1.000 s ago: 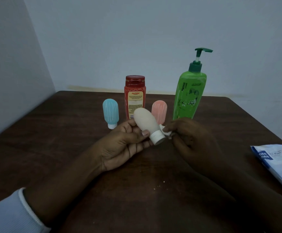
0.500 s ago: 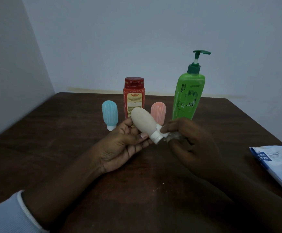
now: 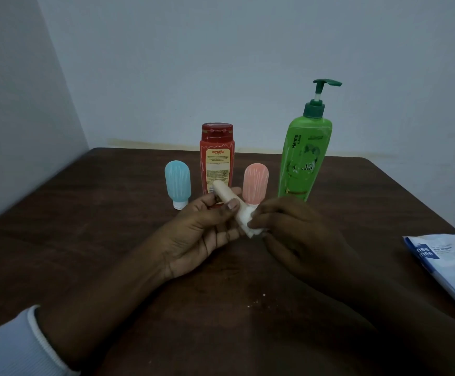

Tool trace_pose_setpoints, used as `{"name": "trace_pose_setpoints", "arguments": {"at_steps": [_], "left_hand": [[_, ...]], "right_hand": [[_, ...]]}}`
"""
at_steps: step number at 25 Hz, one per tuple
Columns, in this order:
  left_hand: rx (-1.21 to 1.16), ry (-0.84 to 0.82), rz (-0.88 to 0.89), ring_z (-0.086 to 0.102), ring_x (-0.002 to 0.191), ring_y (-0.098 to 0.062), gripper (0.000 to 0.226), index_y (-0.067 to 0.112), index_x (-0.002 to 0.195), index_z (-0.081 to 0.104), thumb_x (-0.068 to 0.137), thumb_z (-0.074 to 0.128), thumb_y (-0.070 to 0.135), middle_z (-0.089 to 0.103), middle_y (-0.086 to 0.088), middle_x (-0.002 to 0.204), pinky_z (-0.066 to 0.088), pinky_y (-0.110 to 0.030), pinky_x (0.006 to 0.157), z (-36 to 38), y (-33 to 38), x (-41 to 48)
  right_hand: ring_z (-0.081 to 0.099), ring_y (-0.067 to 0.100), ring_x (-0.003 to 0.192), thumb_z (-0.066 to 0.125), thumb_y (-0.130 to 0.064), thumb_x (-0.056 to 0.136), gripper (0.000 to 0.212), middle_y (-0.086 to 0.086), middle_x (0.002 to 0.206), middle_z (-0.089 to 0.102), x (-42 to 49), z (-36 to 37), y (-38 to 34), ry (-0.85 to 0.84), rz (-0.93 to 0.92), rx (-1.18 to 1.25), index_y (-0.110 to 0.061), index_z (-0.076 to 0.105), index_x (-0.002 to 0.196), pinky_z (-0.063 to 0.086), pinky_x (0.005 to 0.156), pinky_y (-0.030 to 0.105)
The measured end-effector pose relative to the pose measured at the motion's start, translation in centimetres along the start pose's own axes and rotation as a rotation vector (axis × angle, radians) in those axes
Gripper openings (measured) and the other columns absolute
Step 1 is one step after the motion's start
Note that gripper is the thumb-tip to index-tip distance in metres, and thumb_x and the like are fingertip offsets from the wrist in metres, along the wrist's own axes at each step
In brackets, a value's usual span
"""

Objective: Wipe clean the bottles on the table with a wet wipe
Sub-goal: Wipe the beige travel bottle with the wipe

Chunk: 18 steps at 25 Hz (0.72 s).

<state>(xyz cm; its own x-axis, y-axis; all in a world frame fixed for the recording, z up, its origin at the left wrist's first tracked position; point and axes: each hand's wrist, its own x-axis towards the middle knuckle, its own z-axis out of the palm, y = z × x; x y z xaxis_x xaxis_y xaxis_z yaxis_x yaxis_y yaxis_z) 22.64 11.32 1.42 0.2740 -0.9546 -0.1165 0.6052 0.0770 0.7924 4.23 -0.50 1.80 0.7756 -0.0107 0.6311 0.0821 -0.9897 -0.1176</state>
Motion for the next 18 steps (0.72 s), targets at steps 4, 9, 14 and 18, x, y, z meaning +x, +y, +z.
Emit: {"name": "trace_pose_setpoints", "arguments": {"at_steps": [4, 9, 14, 18], "left_hand": [[-0.041, -0.055, 0.031, 0.071, 0.119, -0.028, 0.057, 0.008, 0.133, 0.063, 0.078, 0.072, -0.003, 0.070, -0.019, 0.131, 0.063, -0.039, 0.091, -0.5, 0.6, -0.1], [-0.016, -0.086, 0.043, 0.069, 0.122, -0.027, 0.066, 0.014, 0.133, 0.061, 0.071, 0.073, -0.004, 0.069, -0.015, 0.135, 0.063, -0.035, 0.086, -0.6, 0.6, 0.0], [-0.075, -0.104, 0.054, 0.070, 0.121, -0.028, 0.059, 0.012, 0.121, 0.075, 0.065, 0.089, -0.001, 0.069, -0.017, 0.135, 0.063, -0.038, 0.089, -0.5, 0.5, -0.1], [-0.253, 0.026, 0.022, 0.074, 0.108, -0.037, 0.041, -0.002, 0.118, 0.065, 0.077, 0.074, -0.001, 0.073, -0.028, 0.119, 0.062, -0.048, 0.088, 0.9, 0.5, -0.4]], "right_hand": [[0.068, 0.013, 0.101, 0.079, -0.010, 0.082, 0.025, -0.006, 0.109, 0.072, 0.1, -0.2, 0.8, 0.133, 0.437, 0.433, -0.020, 0.072, 0.104, 0.057, 0.084, 0.036], [0.071, 0.025, 0.098, 0.076, -0.004, 0.073, 0.026, 0.012, 0.108, 0.075, 0.5, 0.4, 1.0, 0.142, 0.753, 1.182, -0.012, 0.075, 0.098, 0.059, 0.086, 0.035], [0.072, 0.027, 0.092, 0.064, 0.004, 0.081, 0.021, 0.024, 0.109, 0.071, 0.8, 0.3, 0.7, 0.040, 0.968, 1.511, 0.004, 0.068, 0.101, 0.063, 0.073, 0.031], [0.072, 0.028, 0.086, 0.065, 0.002, 0.082, 0.016, 0.026, 0.107, 0.072, 0.8, 0.4, 1.0, 0.151, 1.043, 1.416, 0.001, 0.071, 0.097, 0.062, 0.066, 0.028]]}}
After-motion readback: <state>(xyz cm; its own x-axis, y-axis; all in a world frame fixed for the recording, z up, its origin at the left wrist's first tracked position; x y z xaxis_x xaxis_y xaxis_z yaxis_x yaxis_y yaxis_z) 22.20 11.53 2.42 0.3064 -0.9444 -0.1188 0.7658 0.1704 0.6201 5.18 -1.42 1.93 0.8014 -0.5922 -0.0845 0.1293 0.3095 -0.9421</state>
